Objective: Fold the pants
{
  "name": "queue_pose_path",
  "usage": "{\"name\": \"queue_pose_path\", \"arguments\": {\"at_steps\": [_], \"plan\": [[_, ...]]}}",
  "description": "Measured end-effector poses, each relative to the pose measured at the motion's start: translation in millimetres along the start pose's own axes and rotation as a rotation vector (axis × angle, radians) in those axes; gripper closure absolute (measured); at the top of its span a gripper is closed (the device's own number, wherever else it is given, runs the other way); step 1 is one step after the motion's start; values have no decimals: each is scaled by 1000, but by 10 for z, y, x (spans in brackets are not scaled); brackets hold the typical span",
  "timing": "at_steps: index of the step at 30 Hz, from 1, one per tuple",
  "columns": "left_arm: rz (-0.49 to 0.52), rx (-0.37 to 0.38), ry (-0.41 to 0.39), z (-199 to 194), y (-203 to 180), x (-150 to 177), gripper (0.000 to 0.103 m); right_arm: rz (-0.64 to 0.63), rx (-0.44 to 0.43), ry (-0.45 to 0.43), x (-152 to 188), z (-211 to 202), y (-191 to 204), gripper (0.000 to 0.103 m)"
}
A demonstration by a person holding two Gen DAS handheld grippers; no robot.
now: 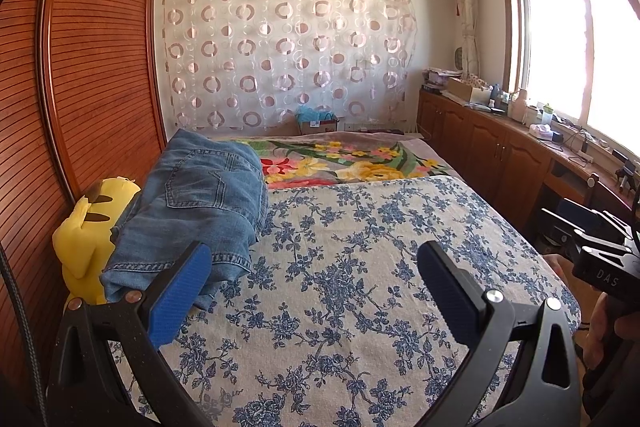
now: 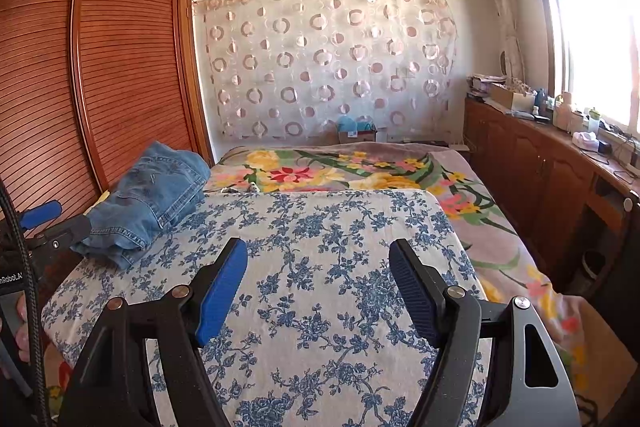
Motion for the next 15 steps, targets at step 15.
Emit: {"name": "queue_pose_path", "arguments": {"at_steps": [15], "plan": [[-2, -2, -7, -20, -1, -18, 0, -3, 1, -4, -4, 1, 9, 28]]}}
Point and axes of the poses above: each gripper's, at about its wrist camera, not at the fingertips, and z roughly the way its jaws point, y to its left, x to its underside, the point moved 9 cm from there along z, roughly the way its jaws point
